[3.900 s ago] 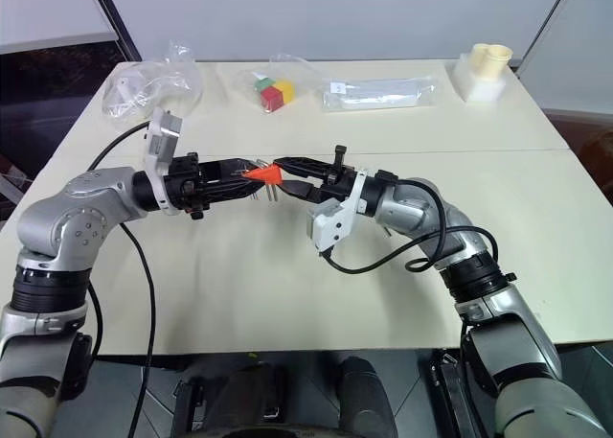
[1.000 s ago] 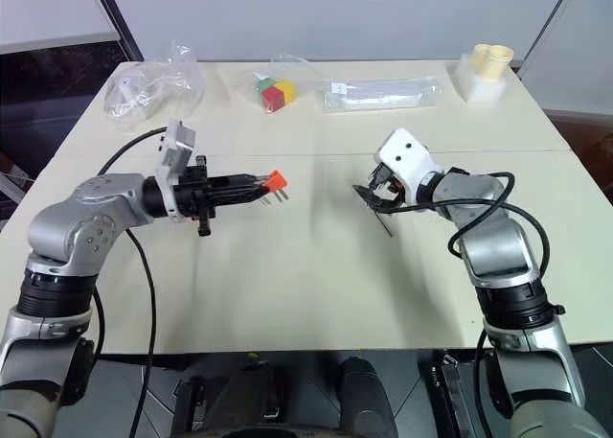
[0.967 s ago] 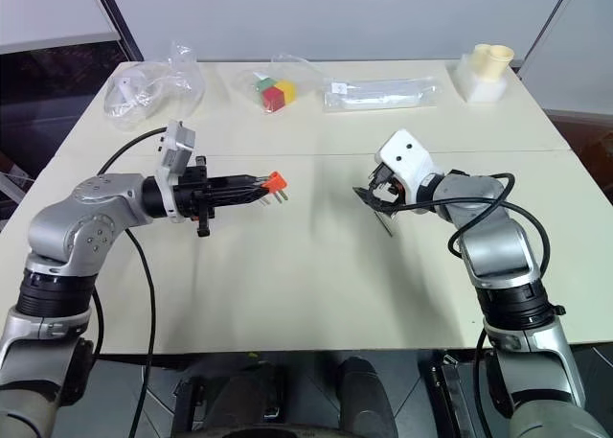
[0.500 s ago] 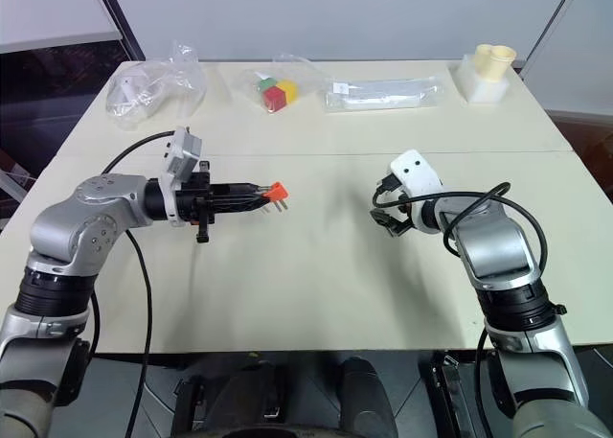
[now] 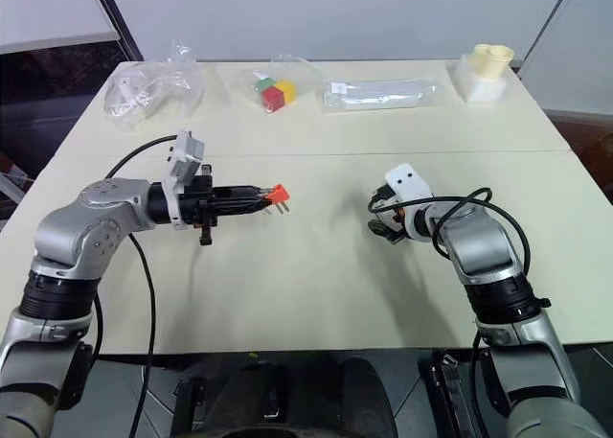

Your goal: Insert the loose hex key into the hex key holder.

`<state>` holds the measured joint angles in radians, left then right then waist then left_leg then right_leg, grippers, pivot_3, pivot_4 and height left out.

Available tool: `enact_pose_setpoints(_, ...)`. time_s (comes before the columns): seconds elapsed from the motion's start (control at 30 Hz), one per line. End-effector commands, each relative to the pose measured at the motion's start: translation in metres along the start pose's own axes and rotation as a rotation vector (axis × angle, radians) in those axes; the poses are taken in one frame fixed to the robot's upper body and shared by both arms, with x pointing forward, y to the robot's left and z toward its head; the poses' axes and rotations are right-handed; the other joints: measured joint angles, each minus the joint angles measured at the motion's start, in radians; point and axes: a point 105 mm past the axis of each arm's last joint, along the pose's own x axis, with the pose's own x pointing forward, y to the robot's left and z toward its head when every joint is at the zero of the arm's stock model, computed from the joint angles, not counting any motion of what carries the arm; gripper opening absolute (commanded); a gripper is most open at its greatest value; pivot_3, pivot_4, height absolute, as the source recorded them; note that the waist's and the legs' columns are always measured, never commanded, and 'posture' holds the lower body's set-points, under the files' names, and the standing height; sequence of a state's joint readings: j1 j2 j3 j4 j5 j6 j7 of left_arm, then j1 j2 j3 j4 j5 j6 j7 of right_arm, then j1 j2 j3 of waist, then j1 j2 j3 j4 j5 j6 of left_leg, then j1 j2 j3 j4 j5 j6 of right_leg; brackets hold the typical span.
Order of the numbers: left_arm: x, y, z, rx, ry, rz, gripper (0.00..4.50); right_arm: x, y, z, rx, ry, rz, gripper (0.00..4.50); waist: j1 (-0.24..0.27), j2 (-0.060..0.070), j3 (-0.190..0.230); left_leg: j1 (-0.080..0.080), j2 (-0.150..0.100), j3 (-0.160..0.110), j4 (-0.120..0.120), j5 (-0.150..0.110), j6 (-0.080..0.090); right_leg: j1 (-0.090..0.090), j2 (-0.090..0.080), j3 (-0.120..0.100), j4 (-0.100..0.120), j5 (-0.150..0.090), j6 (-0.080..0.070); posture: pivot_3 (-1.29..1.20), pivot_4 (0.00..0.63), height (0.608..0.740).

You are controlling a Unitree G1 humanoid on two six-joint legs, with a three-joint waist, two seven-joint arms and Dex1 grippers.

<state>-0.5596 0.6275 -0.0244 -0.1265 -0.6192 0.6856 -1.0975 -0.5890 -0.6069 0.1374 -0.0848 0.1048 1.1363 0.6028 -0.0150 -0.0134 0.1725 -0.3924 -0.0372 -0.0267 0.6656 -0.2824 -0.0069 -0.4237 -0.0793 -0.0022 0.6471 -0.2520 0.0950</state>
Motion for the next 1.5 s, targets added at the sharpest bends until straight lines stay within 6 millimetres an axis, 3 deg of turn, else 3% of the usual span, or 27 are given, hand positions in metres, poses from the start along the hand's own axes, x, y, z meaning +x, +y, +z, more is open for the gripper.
enact_pose_setpoints(0.03,-0.002,-0.004,0.012,0.063,-0.024,0.008,0.24,0.004,0.001,0.008,0.006,-0.023,0.013,4.47,0.0,0.0,0.0,0.0,0.0,0.0,0.0,0.0,0.0,0.0,0.0,0.0,0.0,0.0,0.0,0.0,0.15,0.74)
enact_pose_setpoints(0.13,-0.002,-0.004,0.012,0.063,-0.027,0.016,0.24,0.008,0.0,0.004,0.039,-0.008,0.024,4.47,-0.001,0.0,0.0,0.0,0.0,0.0,0.0,0.0,0.0,0.0,0.0,0.0,0.0,0.0,0.0,0.0,0.15,0.74)
enact_pose_setpoints(0.2,-0.003,-0.004,0.011,0.064,-0.027,0.022,0.24,0.008,0.0,0.002,0.048,0.002,0.03,3.66,0.0,0.0,0.0,0.0,0.0,0.0,0.0,0.0,0.0,0.0,0.0,0.0,0.0,0.0,0.0,0.0,0.15,0.74)
enact_pose_setpoints(0.43,-0.006,-0.003,0.012,0.067,-0.027,0.041,0.24,0.007,0.009,-0.004,0.043,0.027,0.074,0.04,0.003,0.0,0.0,0.0,0.0,0.0,0.0,0.0,0.0,0.0,0.0,0.0,0.0,0.0,0.0,0.0,0.15,0.74)
enact_pose_setpoints(0.63,-0.005,0.0,0.012,0.069,-0.029,0.047,0.24,0.003,0.016,0.001,0.032,-0.012,0.089,0.04,0.002,0.0,0.0,0.0,0.0,0.0,0.0,0.0,0.0,0.0,-0.001,0.0,0.0,0.0,0.0,0.0,0.15,0.74)
enact_pose_setpoints(0.87,0.001,-0.001,0.012,0.068,-0.031,0.019,0.24,-0.024,0.023,0.055,-0.127,-0.379,0.094,0.04,0.002,0.0,0.0,0.0,0.0,0.0,0.0,0.0,0.0,0.0,0.0,0.0,0.0,0.0,0.0,0.0,0.15,0.74)
enact_pose_setpoints(0.93,0.003,0.0,0.012,0.069,-0.031,0.01,0.24,-0.031,0.023,0.066,-0.081,-0.452,0.113,0.04,0.002,0.0,0.0,0.0,0.0,0.0,0.0,0.0,0.0,0.0,0.001,0.0,0.0,0.0,0.0,0.0,0.15,0.74)
enact_pose_setpoints(1.07,0.01,0.001,0.013,0.073,-0.03,-0.015,0.24,-0.063,0.027,0.111,-0.001,-0.738,0.147,0.04,0.002,0.0,0.0,0.0,0.0,0.0,0.0,0.0,0.0,0.0,0.0,0.0,0.0,0.0,0.0,0.0,0.15,0.74)
enact_pose_setpoints(1.2,0.015,0.007,0.014,0.075,-0.034,-0.019,0.24,-0.081,0.03,0.14,0.077,-0.908,0.137,0.04,0.002,0.0,0.0,0.0,0.0,0.0,0.0,0.0,0.0,0.0,0.0,0.0,0.0,0.0,0.0,0.0,0.15,0.74)
enact_pose_setpoints(1.5,0.026,0.029,0.01,0.039,-0.016,0.029,0.24,-0.091,0.059,0.166,0.185,-1.087,0.258,0.04,0.002,0.0,0.0,0.0,0.0,0.0,0.0,0.0,0.0,-0.001,0.001,0.0,0.001,0.0,0.0,0.0,0.15,0.74)
